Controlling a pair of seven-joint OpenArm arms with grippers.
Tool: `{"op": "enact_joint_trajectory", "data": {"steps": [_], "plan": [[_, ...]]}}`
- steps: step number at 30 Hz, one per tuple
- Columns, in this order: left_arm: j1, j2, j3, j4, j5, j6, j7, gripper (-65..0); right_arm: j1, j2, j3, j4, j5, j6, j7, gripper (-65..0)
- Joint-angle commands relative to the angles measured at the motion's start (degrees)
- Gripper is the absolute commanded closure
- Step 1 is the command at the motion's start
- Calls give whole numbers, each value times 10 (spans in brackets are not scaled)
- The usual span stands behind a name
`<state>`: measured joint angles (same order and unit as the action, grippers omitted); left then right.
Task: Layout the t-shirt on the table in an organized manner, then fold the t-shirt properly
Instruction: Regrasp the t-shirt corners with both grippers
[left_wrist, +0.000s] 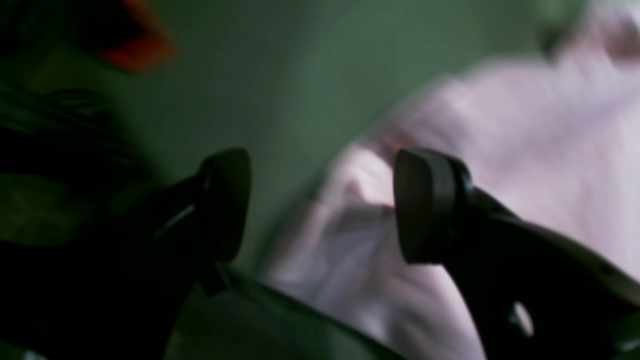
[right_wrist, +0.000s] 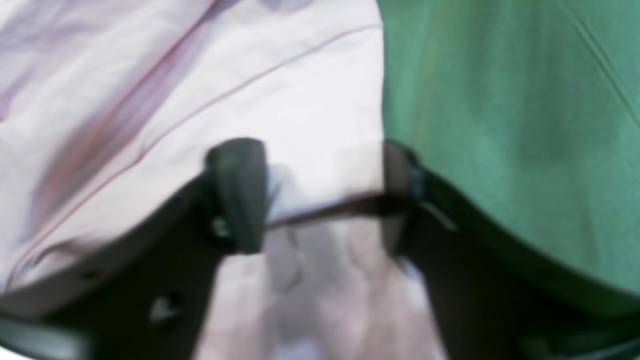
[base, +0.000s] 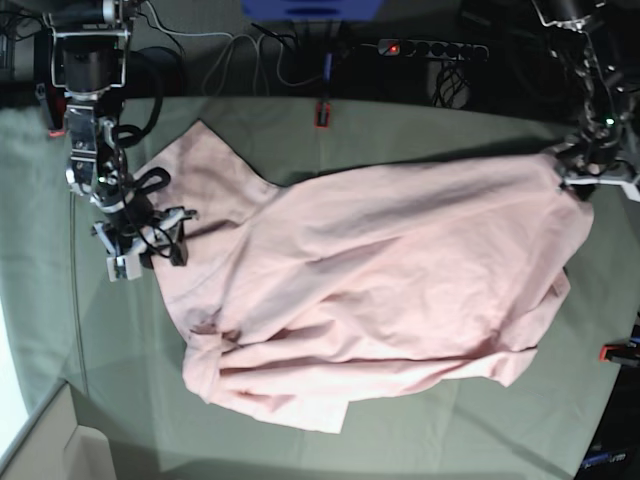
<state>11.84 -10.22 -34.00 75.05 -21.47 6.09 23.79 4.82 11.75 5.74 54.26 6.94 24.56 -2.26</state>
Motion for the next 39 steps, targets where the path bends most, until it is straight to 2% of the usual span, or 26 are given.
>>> {"op": "enact_joint_trajectory", "data": {"steps": [1,5,7,11,15,20,22,26,29,39], "plan": [[1,-10,6,6,3,1,-12,-433,9,4,1,-2,4,3,5,-239],[4,-7,21,5,3,1,-12,-432,1,7,3,-23,5,3,5,-64],[16,-1,14,8,3,1,-12,-432,-13,8,3,-22,5,3,5,0],[43,-6,9,32,2,1,-12,-432,-42,17,4,8,7,3,5,0],[62,-6,-1,75,2,1,-12,-432,-88,20,15,114,7,3,5,0],[65,-1,-1,111,2,1,-12,-432,-138,6,85,257,7,3,2,0],[65,-1,-1,114,2,1,-12,-432,-150,-2,118,304,7,3,-19,0],[61,-1,2,110,2,1,-12,-433,-146,-39,203,372,7,4,-59,0],[47,0,4,108,2,1,-12,-434,-146,-42,207,388,7,4,-73,0],[-20,0,103,59,2,5,-12,-433,-131,-44,203,387,5,4,-123,0]]}}
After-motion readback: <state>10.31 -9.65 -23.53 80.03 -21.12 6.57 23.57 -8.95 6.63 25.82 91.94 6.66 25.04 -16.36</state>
